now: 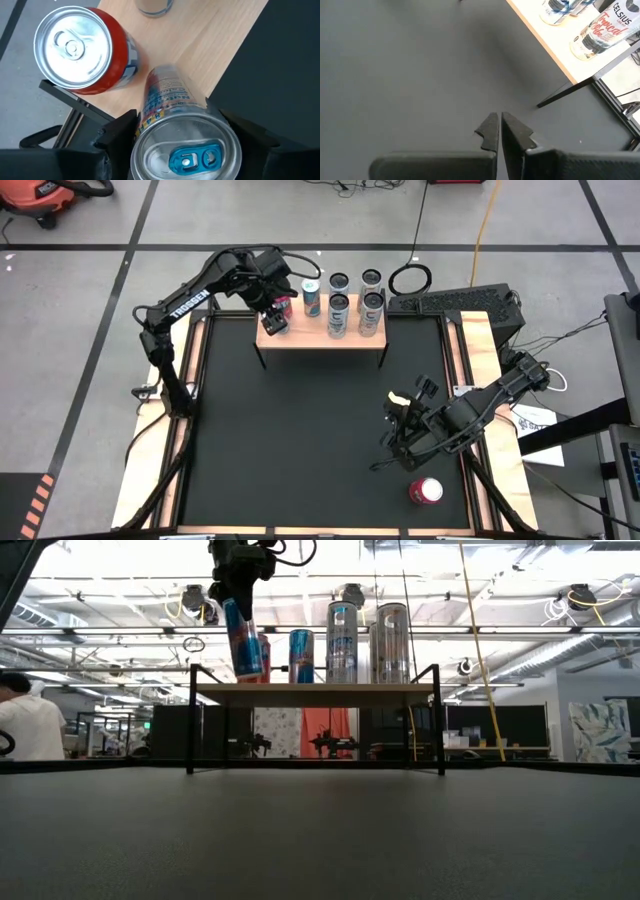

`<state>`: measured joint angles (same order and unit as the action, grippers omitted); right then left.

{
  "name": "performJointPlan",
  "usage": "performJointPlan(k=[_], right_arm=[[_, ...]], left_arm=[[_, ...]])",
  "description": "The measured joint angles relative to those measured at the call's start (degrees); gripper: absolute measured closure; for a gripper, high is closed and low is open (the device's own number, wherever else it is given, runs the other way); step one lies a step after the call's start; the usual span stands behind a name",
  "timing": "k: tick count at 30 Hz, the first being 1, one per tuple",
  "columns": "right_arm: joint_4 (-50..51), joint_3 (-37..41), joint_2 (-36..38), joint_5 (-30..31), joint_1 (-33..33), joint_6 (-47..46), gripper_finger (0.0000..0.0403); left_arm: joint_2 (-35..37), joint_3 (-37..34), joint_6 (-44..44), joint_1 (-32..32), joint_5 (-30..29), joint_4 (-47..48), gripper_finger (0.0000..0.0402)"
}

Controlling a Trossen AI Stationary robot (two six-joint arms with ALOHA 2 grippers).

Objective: Place canned beverage on shelf
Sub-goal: Put the blue soda can on the shelf aligned with the other blue soda can

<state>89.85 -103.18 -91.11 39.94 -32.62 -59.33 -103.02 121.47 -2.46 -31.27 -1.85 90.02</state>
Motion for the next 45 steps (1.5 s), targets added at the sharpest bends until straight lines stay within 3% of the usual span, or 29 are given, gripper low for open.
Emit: performJointPlan(k=[9,20,29,45], right_arm=[[0.01,-0.02,0.0,0.0,0.0,0.0,0.0403],[-0.01,-0.02,0.0,0.0,0.0,0.04,0.0403],[0.01,-0.02,0.0,-0.04,0.0,0.17,0.0403],[-1.85,-0.02,0.02,-2.73,0.02,0.04,0.0403]], left_arm=[[0.0,0.0,0.13,0.0,0.0,-0.04,0.0086],[0.0,0.3,-1.4,0.17,-0.19,0.0,0.0083],[0.71,5.72,-0.9,0.17,-0.56,-0.04,0.0083],[13.55,5.82,1.39,0.36,-0.8,-0.04,0.0084]])
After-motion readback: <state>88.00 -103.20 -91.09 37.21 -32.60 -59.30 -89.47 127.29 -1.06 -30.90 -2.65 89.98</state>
